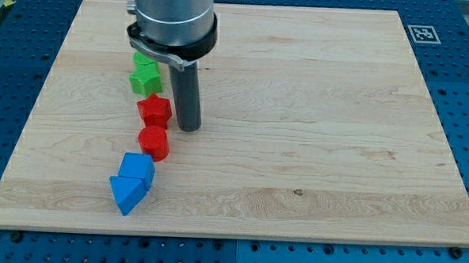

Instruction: Push the red circle left a bit

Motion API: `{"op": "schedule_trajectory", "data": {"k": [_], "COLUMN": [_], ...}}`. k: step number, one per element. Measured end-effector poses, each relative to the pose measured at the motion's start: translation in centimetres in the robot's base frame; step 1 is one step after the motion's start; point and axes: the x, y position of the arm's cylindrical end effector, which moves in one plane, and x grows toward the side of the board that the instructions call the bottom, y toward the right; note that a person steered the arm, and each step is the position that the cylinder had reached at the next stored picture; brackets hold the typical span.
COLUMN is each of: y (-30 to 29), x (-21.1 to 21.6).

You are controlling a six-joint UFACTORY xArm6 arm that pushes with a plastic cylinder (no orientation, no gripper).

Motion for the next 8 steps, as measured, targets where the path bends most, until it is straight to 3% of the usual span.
{"op": "schedule_trajectory", "data": {"k": [3,4,6,8], "y": [-2.9,-1.8,5.7,5.1], "x": [-0.4,-0.4,3.6,3.9]}}
